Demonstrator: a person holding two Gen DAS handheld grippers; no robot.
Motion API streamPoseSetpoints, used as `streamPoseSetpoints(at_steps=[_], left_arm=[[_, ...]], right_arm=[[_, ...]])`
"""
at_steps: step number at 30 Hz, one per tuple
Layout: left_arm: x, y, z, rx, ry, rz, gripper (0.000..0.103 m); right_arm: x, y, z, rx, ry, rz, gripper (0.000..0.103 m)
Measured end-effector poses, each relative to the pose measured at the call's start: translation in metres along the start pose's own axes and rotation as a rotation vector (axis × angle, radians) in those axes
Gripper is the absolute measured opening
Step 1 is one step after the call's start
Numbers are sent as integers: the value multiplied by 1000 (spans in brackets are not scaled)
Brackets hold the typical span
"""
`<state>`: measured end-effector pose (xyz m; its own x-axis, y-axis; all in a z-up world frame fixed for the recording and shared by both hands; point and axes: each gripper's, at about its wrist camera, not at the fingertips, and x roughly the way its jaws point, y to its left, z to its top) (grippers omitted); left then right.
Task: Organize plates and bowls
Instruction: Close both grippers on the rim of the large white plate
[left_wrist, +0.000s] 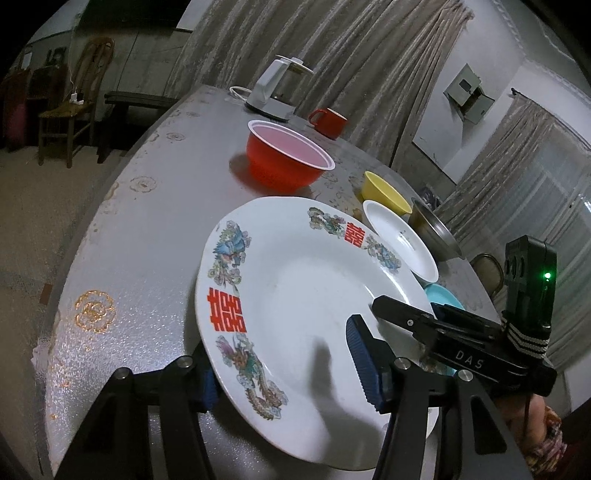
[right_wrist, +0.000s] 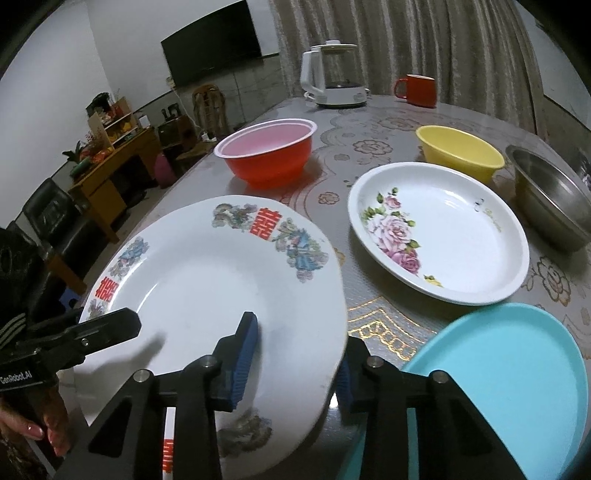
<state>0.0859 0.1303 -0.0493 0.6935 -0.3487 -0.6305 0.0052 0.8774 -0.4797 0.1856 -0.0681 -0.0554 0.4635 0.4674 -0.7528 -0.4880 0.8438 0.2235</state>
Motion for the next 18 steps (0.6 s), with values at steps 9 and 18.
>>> streamPoseSetpoints(at_steps=[9, 18], left_arm=[[1, -4, 0, 21, 5, 18, 59], [-1, -7, -6, 46, 12, 22, 52]], right_arm=[[0, -2, -1, -2, -9, 10, 38], [-4, -7, -4, 38, -8, 40, 30]])
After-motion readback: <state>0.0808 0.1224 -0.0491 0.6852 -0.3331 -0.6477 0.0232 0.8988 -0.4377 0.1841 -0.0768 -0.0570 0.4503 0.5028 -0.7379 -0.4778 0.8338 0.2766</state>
